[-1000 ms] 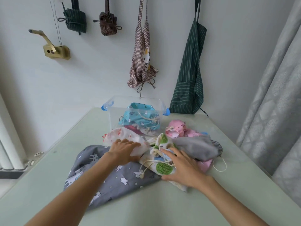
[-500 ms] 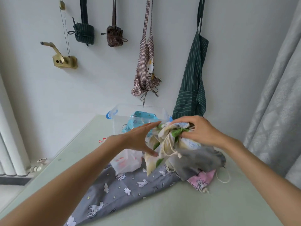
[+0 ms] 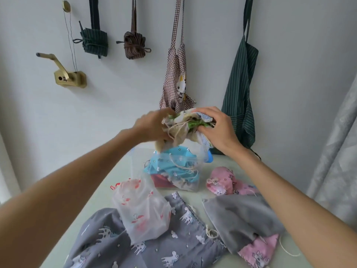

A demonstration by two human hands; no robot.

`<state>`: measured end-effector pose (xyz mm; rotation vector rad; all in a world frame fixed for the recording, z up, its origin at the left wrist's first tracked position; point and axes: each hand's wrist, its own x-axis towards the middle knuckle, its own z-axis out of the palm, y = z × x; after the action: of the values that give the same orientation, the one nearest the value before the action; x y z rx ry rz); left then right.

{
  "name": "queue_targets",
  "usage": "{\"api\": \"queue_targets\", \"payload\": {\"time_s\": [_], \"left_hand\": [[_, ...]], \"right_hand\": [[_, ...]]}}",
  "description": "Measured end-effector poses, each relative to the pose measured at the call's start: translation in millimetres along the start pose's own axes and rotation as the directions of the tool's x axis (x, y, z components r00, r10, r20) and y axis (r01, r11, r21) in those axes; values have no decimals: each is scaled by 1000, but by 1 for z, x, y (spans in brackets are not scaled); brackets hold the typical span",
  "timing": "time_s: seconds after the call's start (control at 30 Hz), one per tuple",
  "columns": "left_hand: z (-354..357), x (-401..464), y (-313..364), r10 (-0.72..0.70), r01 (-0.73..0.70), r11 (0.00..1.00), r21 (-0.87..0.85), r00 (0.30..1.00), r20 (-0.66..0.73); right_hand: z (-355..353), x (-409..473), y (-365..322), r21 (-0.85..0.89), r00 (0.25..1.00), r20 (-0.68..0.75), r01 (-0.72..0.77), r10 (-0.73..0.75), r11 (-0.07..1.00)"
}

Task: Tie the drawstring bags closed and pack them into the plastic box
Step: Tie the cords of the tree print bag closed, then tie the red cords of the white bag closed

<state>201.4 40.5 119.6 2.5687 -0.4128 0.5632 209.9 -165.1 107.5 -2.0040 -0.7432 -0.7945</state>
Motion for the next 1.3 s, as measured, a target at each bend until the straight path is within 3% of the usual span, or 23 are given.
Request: {"api": "queue_targets", "payload": {"time_s": [0.1, 0.17, 0.2, 0.23, 0.27, 0.3, 0.33, 0.37, 0.4, 0.57, 0.6, 0.7, 0.77, 0.8, 0.87, 0.93, 1.03, 1.13, 1.2, 1.3], "left_hand": [[9, 26, -19, 21, 16, 979, 205, 984, -178], [30, 30, -31, 45, -1, 974, 224, 981, -190], [43, 30, -38, 29, -8, 969, 247, 996, -84], [57, 30, -48, -20, -19, 948, 319, 993, 119], [68, 30, -58, -129, -14, 921, 389, 932, 339], [74, 29, -67, -275, 58, 909, 413, 828, 489], [79, 29, -74, -398, 183, 898, 399, 722, 565], [82, 32, -81, -457, 281, 886, 368, 668, 588], [85, 35, -86, -465, 322, 885, 337, 664, 586], [86, 26, -75, -403, 248, 901, 356, 781, 476], [83, 21, -71, -372, 223, 901, 373, 839, 397], [72, -9, -56, -182, 144, 923, 356, 980, 76], [69, -41, -45, -123, 148, 953, 265, 986, -110], [68, -59, -41, -136, 172, 958, 228, 977, -165], [66, -96, -38, -220, 242, 947, 213, 968, -121], [75, -123, -44, -315, 290, 920, 264, 947, 58], [86, -169, -39, -347, 217, 886, 409, 896, 277], [94, -188, -31, -295, 178, 899, 400, 921, 254], [91, -192, -25, -270, 193, 934, 300, 933, 240], [80, -198, -16, -207, 162, 973, 162, 926, 315]], "right_hand": [[23, 6, 28, -387, 988, 21, 152, -156, 909], [38, 1, 52, -525, 986, 121, 164, -118, 835], [44, -3, 63, -545, 975, 224, 122, 4, 829], [49, -7, 73, -553, 922, 343, 44, 179, 832], [51, -9, 81, -570, 827, 438, -48, 353, 820], [52, -12, 87, -591, 723, 496, -126, 482, 797], [53, -14, 92, -603, 655, 526, -162, 542, 781], [55, -17, 96, -605, 637, 538, -166, 553, 779], [57, -19, 98, -602, 645, 540, -153, 541, 783], [60, -23, 90, -643, 653, 505, -151, 564, 751], [57, -25, 87, -638, 689, 485, -141, 538, 757], [51, -46, 71, -577, 918, 306, -33, 253, 816], [53, -70, 55, -505, 977, 190, 18, 91, 863], [54, -86, 46, -473, 977, 194, 15, 87, 881], [61, -118, 30, -426, 936, 290, -58, 197, 903], [76, -141, 25, -350, 838, 393, -245, 379, 904], [96, -165, 4, -291, 685, 429, -512, 589, 808], [112, -178, -8, -316, 663, 359, -575, 656, 754], [107, -182, -10, -204, 617, 351, -684, 704, 701], [74, -185, -8, -102, 502, 495, -777, 709, 622]]}}
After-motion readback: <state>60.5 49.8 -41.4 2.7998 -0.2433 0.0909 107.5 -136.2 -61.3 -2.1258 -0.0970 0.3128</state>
